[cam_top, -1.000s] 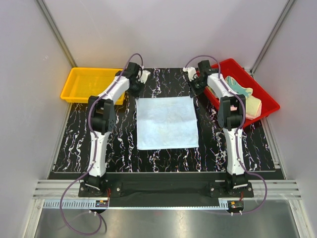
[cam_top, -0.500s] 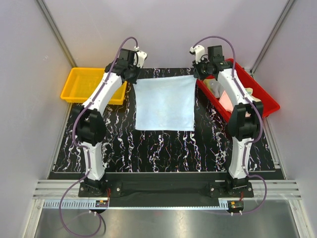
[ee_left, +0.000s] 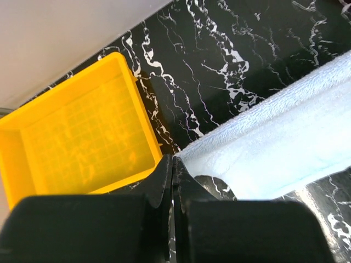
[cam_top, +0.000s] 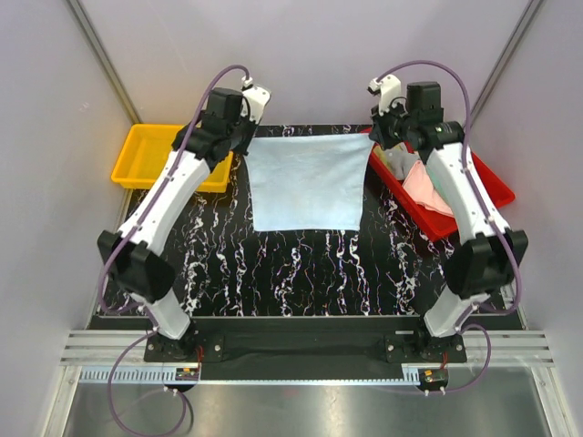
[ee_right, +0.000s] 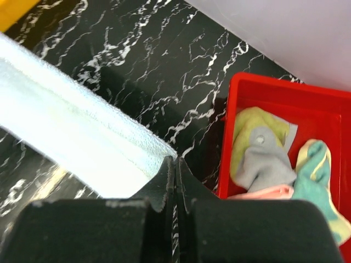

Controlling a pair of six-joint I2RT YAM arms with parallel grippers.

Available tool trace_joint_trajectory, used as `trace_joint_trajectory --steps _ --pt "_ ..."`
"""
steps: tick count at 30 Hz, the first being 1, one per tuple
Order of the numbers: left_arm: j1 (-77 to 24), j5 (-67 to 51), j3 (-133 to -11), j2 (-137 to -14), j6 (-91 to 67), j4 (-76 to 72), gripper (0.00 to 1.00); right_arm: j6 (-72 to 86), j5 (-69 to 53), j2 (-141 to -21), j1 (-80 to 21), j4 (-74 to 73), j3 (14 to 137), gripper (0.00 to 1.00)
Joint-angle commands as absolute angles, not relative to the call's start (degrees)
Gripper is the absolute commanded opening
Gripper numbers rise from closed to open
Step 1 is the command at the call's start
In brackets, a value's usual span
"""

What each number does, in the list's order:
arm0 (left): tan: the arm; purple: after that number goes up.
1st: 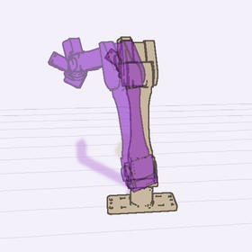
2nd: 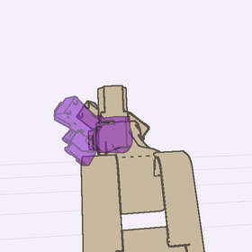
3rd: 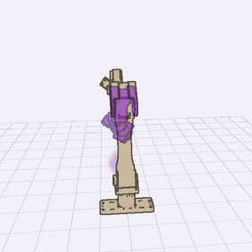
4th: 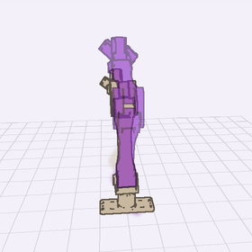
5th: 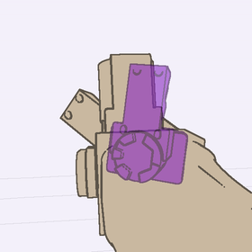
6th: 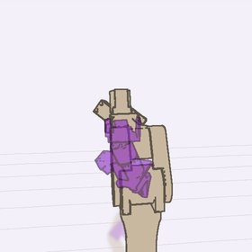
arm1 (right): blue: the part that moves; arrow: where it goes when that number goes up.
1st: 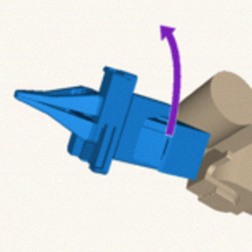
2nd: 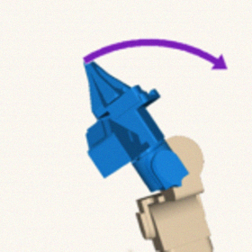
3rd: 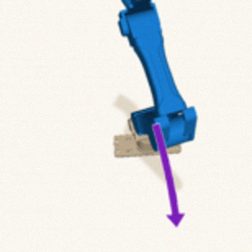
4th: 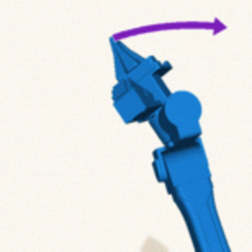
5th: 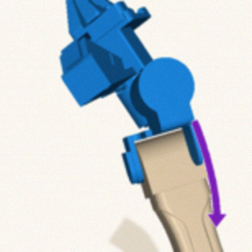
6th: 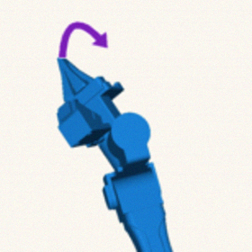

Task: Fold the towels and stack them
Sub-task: Fold the towel

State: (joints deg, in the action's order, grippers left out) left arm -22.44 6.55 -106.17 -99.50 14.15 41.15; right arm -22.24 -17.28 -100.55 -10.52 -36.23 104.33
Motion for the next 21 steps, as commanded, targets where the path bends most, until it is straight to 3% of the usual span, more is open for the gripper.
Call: trace_joint_trajectory --steps 1,14,21 --pt "-24.08 11.34 -104.07 -91.77 13.89 41.74 0.00 -19.61 -17.75 -90.72 -10.72 -36.39 99.35 0.00" --pt "-37.25 15.64 -90.53 -66.91 5.46 48.42 0.00 -9.50 -23.37 -60.93 -16.34 -42.63 84.55 0.00" --pt "-45.69 16.09 -92.55 -60.30 0.27 55.10 0.00 -3.78 -27.25 -47.21 -16.61 -42.89 82.36 0.00"
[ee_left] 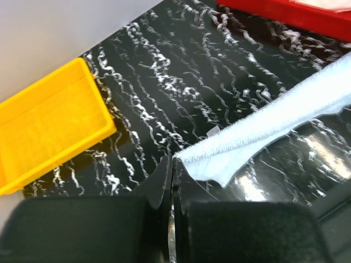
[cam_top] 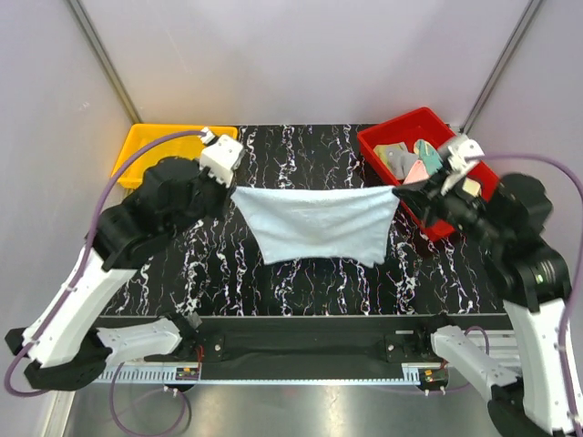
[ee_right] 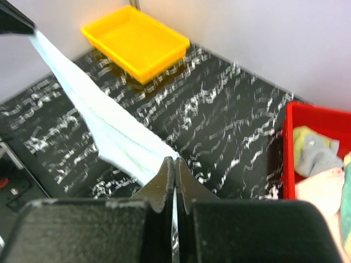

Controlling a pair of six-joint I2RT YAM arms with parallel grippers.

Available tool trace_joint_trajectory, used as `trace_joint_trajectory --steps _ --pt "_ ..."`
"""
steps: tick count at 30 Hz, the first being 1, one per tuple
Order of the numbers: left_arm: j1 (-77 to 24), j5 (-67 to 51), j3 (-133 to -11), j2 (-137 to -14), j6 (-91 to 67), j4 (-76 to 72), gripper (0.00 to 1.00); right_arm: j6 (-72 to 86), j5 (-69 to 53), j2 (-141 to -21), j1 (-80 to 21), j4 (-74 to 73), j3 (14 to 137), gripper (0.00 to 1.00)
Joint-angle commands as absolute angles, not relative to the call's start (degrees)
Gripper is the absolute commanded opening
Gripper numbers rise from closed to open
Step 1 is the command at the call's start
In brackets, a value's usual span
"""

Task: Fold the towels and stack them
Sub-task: Fold the towel

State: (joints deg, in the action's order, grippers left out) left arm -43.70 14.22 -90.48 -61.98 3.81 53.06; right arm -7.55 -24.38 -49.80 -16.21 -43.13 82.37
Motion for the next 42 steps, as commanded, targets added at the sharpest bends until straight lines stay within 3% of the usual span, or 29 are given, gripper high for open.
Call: trace_joint_trajectory --steps 1,8,11,14,21,23,24,28,31,34,38,42 --pt "-45.88 15.56 -92.64 -60.12 0.18 55.19 0.00 -3.69 -26.29 -46.85 -16.52 -42.89 82.01 0.00" --pt "-44.04 17.85 -86.58 -66.07 2.63 50.19 0.00 -6.06 -20.04 -51.49 -16.52 -36.14 74.45 0.00" --pt "-32.48 5.94 -83.59 -72.21 3.34 45.46 0.00 -6.85 -16.97 -59.47 -16.52 -27.97 70.32 0.00" --pt "-27.61 2.99 -81.65 -81.25 5.09 38.86 0.00 -8.08 -13.80 -68.94 -16.35 -18.30 66.72 0.00" --pt "-19.17 -2.37 -100.69 -113.17 8.09 37.61 0.00 -10.19 -11.17 -98.40 -15.03 -5.20 76.43 0.02" --pt "-17.93 -0.80 -110.71 -122.75 8.52 38.85 0.04 -10.72 -9.41 -107.20 -14.59 -4.75 81.12 0.03" --pt "-17.67 -0.27 -114.22 -125.57 8.61 40.33 0.16 -10.81 -8.36 -109.66 -14.50 -4.83 85.65 0.09" --pt "-16.96 4.73 -129.87 -134.03 8.26 43.24 0.41 -10.73 -2.13 -119.43 -14.24 -10.71 97.97 0.28" --pt "-16.96 10.80 -127.47 -130.80 6.16 42.89 0.47 -6.43 1.21 -120.33 -14.24 -18.09 103.70 0.39" --pt "-17.57 11.60 -114.60 -116.70 0.29 41.14 0.50 1.38 2.28 -115.51 -15.11 -26.96 103.11 0.41" --pt "-20.29 7.05 -96.02 -100.49 -9.21 41.39 0.50 17.26 3.17 -104.10 -16.52 -40.48 92.16 0.41" --pt "-21.88 0.73 -78.00 -87.48 -18.62 41.58 0.51 25.30 -2.17 -92.75 -17.49 -41.23 74.92 0.40"
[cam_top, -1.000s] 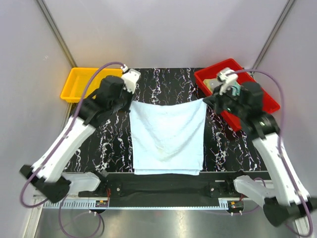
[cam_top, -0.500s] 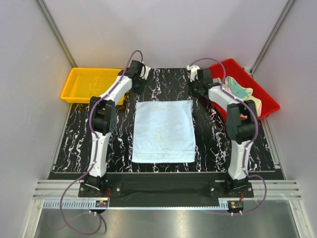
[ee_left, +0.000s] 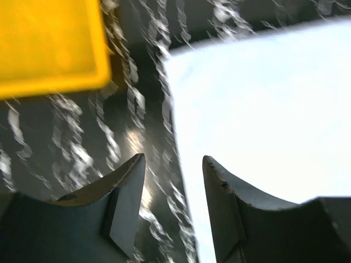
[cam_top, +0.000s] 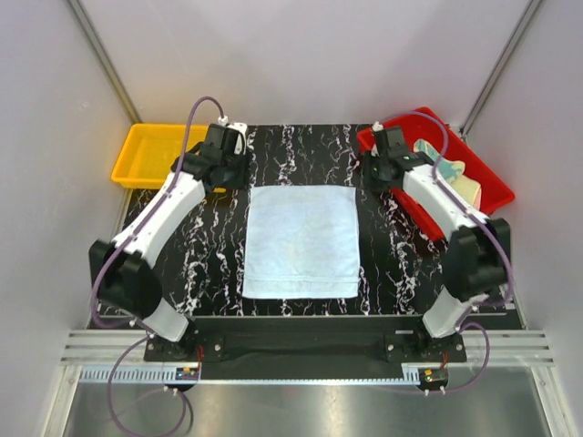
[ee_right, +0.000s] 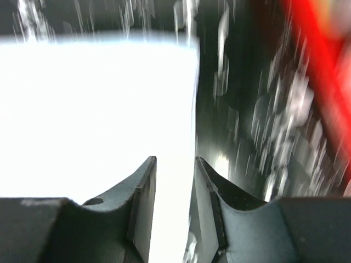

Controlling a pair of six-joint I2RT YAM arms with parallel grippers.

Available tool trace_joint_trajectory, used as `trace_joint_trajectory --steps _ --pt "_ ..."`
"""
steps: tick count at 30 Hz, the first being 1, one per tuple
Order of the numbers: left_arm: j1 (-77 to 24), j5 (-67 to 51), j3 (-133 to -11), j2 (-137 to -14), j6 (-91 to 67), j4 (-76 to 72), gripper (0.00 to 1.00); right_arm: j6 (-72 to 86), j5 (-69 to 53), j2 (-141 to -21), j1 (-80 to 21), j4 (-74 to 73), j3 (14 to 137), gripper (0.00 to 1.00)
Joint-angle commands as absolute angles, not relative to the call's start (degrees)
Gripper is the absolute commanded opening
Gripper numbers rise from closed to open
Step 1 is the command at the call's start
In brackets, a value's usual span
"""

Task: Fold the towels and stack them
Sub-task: Fold the towel

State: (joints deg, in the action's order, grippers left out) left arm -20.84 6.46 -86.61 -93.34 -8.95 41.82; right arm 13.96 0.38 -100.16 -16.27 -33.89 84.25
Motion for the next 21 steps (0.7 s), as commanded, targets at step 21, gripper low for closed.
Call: trace_joint_trajectory --steps 21 --pt "-22.50 -11.69 -35.77 -72.85 -33.22 20.39 0.44 39.02 -10.02 -76.11 -24.43 -22.50 36.21 0.36"
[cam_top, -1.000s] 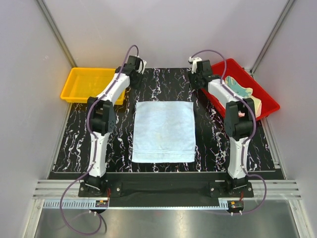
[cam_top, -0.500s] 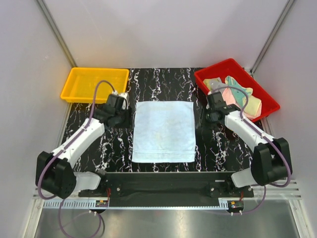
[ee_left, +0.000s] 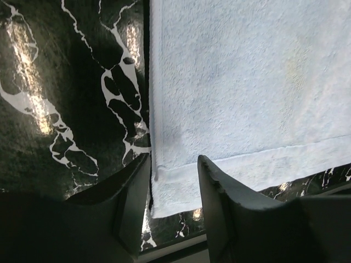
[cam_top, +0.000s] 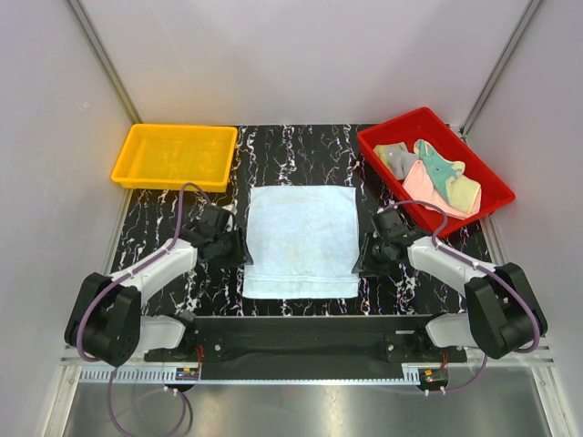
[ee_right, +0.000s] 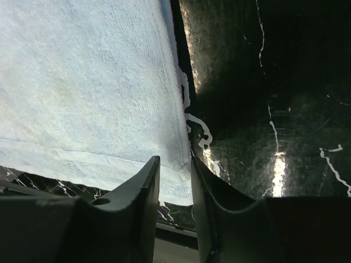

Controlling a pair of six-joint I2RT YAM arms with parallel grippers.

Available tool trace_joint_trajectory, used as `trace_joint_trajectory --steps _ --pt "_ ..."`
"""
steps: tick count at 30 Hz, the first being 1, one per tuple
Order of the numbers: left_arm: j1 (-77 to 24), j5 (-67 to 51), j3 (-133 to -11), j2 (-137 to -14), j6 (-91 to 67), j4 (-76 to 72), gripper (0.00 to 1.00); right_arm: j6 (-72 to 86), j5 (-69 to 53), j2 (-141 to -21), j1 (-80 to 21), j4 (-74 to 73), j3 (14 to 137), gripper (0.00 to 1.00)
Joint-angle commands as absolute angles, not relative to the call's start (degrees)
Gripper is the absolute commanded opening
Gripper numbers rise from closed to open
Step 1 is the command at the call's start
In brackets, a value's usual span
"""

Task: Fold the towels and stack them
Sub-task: Fold the towel

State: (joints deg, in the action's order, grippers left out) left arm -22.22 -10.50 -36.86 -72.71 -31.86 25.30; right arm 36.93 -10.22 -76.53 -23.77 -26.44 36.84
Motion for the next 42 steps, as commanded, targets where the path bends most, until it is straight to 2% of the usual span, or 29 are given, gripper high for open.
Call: trace_joint_trajectory --steps 1,5,18,22,25,26,28,42 --pt "-22.50 -11.34 -35.77 -73.21 -33.31 20.48 0.42 39.11 -10.11 -76.29 -24.43 -21.98 35.51 0.35" --pt "-22.76 -9.67 -35.77 -74.88 -33.49 21.97 0.35 39.46 -9.23 -76.38 -24.70 -21.97 34.72 0.34" --pt "-23.56 -8.00 -35.33 -76.38 -34.28 22.50 0.27 39.90 -7.38 -76.29 -25.75 -22.15 34.45 0.27" --pt "-23.64 -7.65 -35.59 -76.55 -34.28 23.02 0.19 39.90 -6.24 -75.68 -25.84 -23.29 34.89 0.15" --pt "-23.73 -7.65 -36.38 -76.82 -34.45 24.08 0.08 39.64 -5.54 -75.15 -25.84 -24.60 36.03 0.06" --pt "-23.73 -7.47 -37.00 -76.82 -34.45 24.52 0.00 39.46 -5.36 -75.15 -25.84 -24.87 36.30 0.04" --pt "-23.73 -7.47 -37.70 -76.82 -34.54 25.83 0.00 39.11 -4.75 -74.97 -25.84 -26.01 37.17 0.00" --pt "-24.61 -4.48 -42.80 -73.48 -34.63 34.10 0.00 36.74 -4.30 -74.97 -25.93 -29.97 40.34 0.00"
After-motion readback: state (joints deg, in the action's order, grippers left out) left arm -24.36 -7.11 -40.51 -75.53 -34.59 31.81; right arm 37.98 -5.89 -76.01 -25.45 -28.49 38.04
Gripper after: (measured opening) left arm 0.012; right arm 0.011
